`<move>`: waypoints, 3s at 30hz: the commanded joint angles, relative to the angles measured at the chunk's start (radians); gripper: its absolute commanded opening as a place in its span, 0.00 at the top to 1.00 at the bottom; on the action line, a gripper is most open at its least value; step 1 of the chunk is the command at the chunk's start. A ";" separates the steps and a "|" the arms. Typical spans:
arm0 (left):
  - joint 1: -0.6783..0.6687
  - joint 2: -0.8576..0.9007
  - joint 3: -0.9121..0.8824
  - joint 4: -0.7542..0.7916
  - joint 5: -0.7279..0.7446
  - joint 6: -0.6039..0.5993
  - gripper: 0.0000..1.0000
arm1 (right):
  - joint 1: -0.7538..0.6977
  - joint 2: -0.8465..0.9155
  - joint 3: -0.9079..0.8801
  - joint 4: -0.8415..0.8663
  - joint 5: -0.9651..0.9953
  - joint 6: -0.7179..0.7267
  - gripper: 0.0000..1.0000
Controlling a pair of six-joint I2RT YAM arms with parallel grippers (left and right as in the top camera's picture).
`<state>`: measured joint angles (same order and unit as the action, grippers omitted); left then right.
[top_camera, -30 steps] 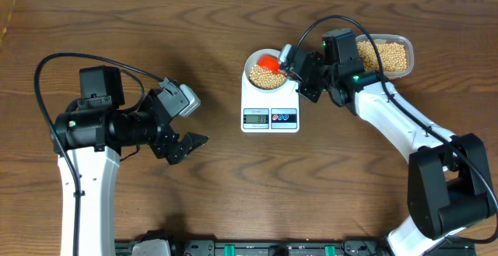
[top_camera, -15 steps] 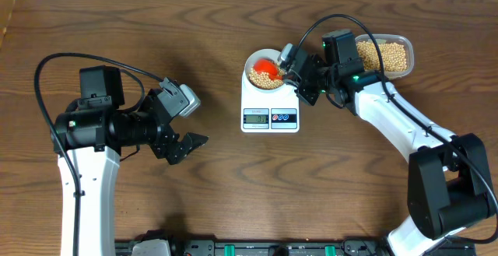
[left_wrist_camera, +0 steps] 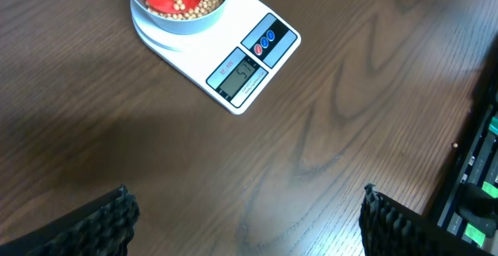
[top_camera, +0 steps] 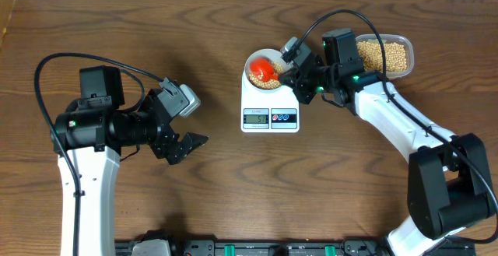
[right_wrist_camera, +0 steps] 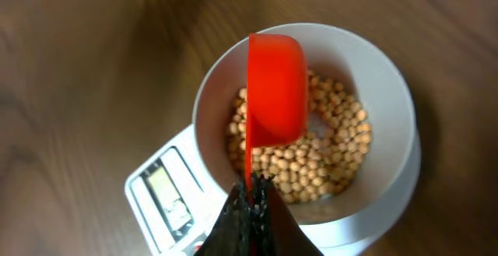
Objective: Scoop item into bowl and weigh 50g on scale
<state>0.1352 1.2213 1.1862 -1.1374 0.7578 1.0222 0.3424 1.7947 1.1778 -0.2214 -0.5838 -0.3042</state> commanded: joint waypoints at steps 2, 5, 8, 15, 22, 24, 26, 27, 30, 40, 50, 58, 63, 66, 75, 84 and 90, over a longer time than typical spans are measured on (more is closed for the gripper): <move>-0.002 -0.006 0.027 -0.003 0.016 0.013 0.07 | 0.002 0.012 0.000 0.002 -0.011 -0.057 0.99; -0.002 -0.006 0.027 -0.003 0.016 0.013 0.07 | -0.001 0.012 0.000 0.031 0.058 -0.093 0.99; -0.002 -0.006 0.027 -0.003 0.016 0.013 0.07 | -0.006 0.012 0.000 0.031 0.050 -0.045 0.99; -0.002 -0.006 0.027 -0.003 0.016 0.013 0.07 | -0.008 0.012 0.000 0.024 0.059 -0.104 0.99; -0.002 -0.006 0.027 -0.003 0.016 0.013 0.07 | 0.007 0.012 0.000 -0.016 0.103 -0.168 0.99; -0.002 -0.006 0.027 -0.003 0.016 0.013 0.07 | 0.007 0.012 0.000 -0.031 0.058 -0.161 0.99; -0.002 -0.006 0.027 -0.003 0.016 0.013 0.07 | 0.007 0.012 0.000 -0.035 0.024 -0.134 0.99; -0.002 -0.006 0.027 -0.003 0.016 0.013 0.07 | 0.006 0.012 0.000 -0.035 0.009 -0.115 0.99; -0.002 -0.006 0.027 -0.003 0.016 0.013 0.07 | 0.002 0.012 0.000 -0.031 -0.014 -0.079 0.99; -0.002 -0.006 0.027 -0.003 0.016 0.013 0.07 | -0.061 0.012 0.000 -0.003 -0.122 0.165 0.97; -0.002 -0.006 0.027 -0.003 0.016 0.013 0.07 | -0.159 0.012 0.000 -0.002 -0.295 0.248 0.99; -0.002 -0.006 0.027 -0.003 0.016 0.013 0.07 | -0.180 0.012 0.000 0.043 -0.344 0.247 0.99; -0.002 -0.006 0.027 -0.003 0.016 0.013 0.07 | -0.180 0.012 0.000 0.108 -0.355 0.243 0.99; -0.002 -0.006 0.027 -0.003 0.016 0.013 0.07 | -0.180 0.012 0.000 0.135 -0.354 0.243 0.99; -0.002 -0.006 0.027 -0.003 0.016 0.013 0.07 | -0.159 0.012 0.000 0.082 -0.335 0.053 0.99; -0.002 -0.006 0.027 -0.003 0.016 0.013 0.07 | -0.119 0.012 0.000 0.045 -0.248 0.008 0.99; -0.002 -0.006 0.027 -0.003 0.016 0.013 0.07 | -0.085 0.026 0.000 0.031 -0.041 -0.132 0.99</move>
<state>0.1352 1.2213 1.1862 -1.1378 0.7578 1.0222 0.2325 1.7977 1.1778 -0.1856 -0.7357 -0.3485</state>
